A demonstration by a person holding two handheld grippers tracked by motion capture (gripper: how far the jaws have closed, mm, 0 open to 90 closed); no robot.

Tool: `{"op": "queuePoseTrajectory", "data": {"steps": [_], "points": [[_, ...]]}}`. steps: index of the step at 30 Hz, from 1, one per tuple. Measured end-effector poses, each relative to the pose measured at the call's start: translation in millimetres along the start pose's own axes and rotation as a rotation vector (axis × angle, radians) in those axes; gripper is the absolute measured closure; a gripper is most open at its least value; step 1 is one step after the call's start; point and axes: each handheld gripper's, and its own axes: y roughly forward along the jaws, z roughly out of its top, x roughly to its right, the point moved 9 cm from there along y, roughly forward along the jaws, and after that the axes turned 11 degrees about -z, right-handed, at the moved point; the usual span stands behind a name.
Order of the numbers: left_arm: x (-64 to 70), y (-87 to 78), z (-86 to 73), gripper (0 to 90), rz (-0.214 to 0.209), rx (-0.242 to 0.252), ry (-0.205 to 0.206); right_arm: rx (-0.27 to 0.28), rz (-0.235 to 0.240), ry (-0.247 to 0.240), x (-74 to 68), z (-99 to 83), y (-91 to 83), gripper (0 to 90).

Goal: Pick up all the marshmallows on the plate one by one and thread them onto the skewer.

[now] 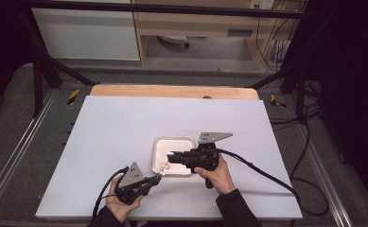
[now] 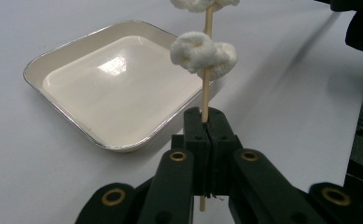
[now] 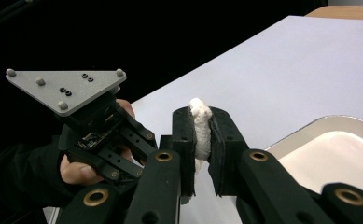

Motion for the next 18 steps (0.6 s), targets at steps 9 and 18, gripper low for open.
{"op": "queuePoseTrajectory", "data": {"steps": [9,18], "points": [[0.9,-0.5,0.8,88.4,0.002,0.004,0.008,0.004,0.012,0.002,-2.3,-2.0,1.2,82.5],[1.2,-1.7,2.3,88.5,-0.002,0.013,0.003,0.005,0.017,-0.002,-3.2,-3.4,1.7,82.7]]}}
